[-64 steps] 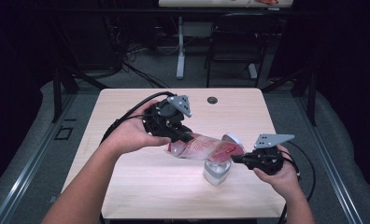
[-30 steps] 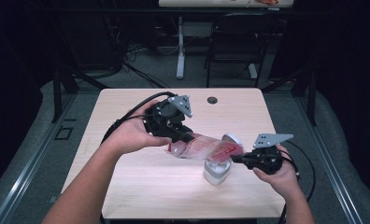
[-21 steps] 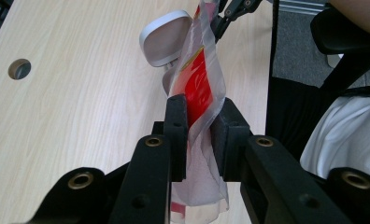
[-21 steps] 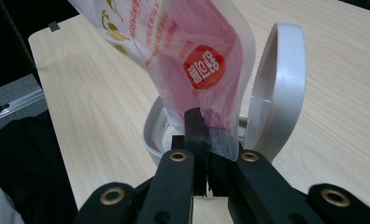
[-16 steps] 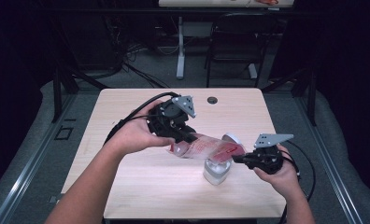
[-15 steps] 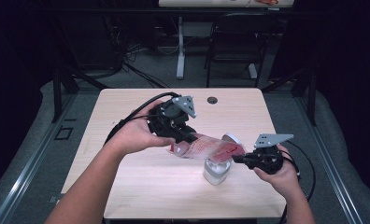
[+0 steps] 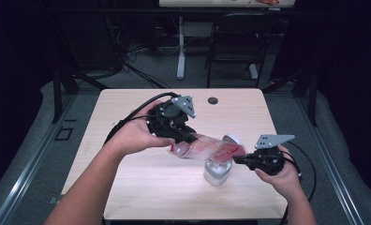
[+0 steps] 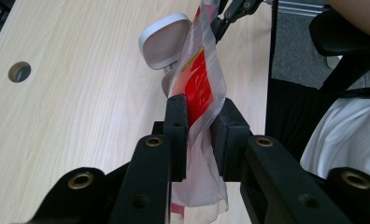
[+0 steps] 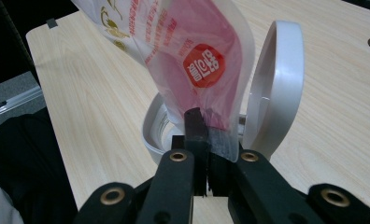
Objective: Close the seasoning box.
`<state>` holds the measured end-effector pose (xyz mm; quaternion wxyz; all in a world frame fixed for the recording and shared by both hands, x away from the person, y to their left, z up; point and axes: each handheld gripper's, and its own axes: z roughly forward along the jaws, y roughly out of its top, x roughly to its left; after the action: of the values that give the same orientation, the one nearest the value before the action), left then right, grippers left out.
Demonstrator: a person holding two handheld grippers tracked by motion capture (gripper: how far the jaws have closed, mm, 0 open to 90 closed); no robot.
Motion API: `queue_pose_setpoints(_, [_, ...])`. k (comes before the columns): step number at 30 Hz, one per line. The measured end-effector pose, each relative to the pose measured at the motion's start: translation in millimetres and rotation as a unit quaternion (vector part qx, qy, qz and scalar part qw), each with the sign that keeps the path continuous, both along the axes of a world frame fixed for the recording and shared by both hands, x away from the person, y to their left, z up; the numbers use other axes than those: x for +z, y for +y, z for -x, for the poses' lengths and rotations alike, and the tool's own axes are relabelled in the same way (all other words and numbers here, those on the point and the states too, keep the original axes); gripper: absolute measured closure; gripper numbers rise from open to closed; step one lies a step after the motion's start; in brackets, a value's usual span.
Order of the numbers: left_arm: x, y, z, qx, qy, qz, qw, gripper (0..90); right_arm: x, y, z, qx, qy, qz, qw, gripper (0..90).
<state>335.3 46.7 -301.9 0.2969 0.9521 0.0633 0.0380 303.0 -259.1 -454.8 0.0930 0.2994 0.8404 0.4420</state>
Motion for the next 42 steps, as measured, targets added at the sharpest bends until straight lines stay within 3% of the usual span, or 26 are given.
queue_pose_setpoints(28, [-14.1, 27.0, -1.9, 0.015, 0.010, 0.014, 0.9997, 78.3, 4.9, 7.4, 1.9, 0.000, -0.018, -0.023, 0.9996, 89.3])
queue_pose_setpoints(38, [-23.9, 39.4, -4.0, 0.022, 0.019, 0.027, 0.9992, 79.0, 4.9, 9.7, 1.3, -0.006, -0.026, -0.055, 0.9981, 87.2])
queue_pose_setpoints(42, [-26.2, 41.2, -3.8, 0.025, 0.021, 0.031, 0.9990, 79.1, 2.9, 9.7, 0.0, -0.006, -0.022, -0.056, 0.9982, 85.7])
